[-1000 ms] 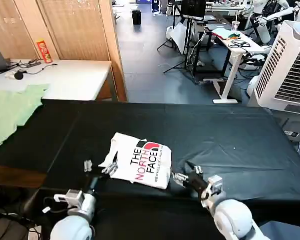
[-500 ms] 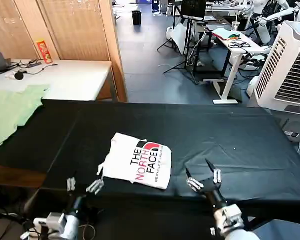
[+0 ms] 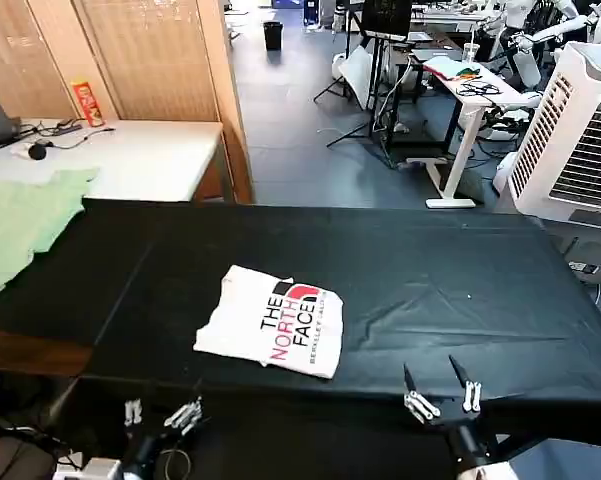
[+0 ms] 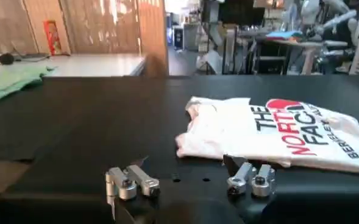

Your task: Fold and organize the clothes.

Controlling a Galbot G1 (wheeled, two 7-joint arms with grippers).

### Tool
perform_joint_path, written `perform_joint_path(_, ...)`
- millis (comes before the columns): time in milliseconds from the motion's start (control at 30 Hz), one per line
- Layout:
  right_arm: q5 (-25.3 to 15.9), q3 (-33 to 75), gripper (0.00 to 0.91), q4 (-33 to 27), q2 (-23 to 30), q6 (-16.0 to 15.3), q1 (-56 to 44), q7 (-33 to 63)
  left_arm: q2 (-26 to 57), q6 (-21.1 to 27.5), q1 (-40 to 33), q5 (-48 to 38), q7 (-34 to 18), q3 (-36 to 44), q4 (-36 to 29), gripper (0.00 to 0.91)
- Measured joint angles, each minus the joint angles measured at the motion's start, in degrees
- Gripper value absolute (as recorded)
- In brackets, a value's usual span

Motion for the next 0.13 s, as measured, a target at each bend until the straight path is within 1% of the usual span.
perform_joint_path(133,0.02,0.23,0.878,0.20,0.11,-0.04,-0.79,0.01,0.25,0.62,0.60,-0.09,0.05,0.13,-1.50,0.878)
